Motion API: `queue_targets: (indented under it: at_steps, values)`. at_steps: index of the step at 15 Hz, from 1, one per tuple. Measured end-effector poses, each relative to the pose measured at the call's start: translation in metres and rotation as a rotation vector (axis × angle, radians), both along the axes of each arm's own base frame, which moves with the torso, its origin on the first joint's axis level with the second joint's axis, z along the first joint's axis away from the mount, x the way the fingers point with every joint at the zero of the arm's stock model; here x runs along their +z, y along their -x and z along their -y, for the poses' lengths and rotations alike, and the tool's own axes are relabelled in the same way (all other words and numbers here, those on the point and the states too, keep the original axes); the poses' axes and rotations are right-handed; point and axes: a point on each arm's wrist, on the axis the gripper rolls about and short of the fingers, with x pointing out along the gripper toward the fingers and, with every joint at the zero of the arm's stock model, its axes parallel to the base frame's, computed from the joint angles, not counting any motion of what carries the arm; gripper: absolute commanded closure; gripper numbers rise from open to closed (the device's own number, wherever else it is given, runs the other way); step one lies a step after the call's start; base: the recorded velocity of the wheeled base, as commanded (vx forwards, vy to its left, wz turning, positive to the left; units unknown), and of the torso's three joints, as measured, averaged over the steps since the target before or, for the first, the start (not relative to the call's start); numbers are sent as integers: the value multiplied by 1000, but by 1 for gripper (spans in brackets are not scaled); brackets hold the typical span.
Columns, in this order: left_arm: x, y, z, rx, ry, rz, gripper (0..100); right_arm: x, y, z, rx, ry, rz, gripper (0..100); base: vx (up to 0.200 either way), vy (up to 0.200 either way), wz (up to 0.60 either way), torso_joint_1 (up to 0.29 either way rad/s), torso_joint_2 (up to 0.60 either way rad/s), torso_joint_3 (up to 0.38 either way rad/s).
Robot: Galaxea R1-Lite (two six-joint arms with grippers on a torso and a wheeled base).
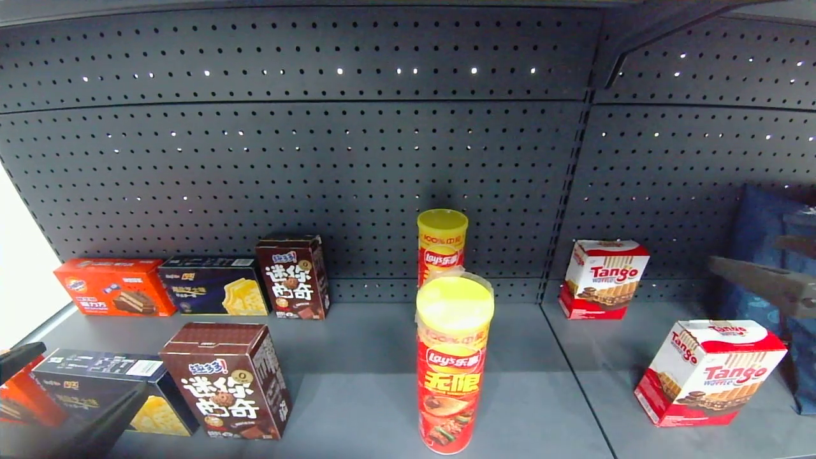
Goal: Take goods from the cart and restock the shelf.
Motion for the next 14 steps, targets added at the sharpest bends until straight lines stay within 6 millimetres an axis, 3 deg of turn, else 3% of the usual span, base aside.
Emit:
queue_targets:
  at_steps: [3,8,11,14]
  values:
    - [-15,14,-6,21,-1,7,0,-15,48,22,-156,-12,87,0,0,0,0,0,0,0]
    - [-64,54,-22,43,-32,-11,0,-83,108,30,-308,-4,130,0,0,0,0,0,0,0]
    - [-91,76,-31,37,-58,-36,0,-124,129,28,-310,-6,141,0,0,0,0,0,0,0]
    - [-92,83,-34,38,-22,38,0,-156,139,28,-309,-24,142,0,0,0,0,0,0,0]
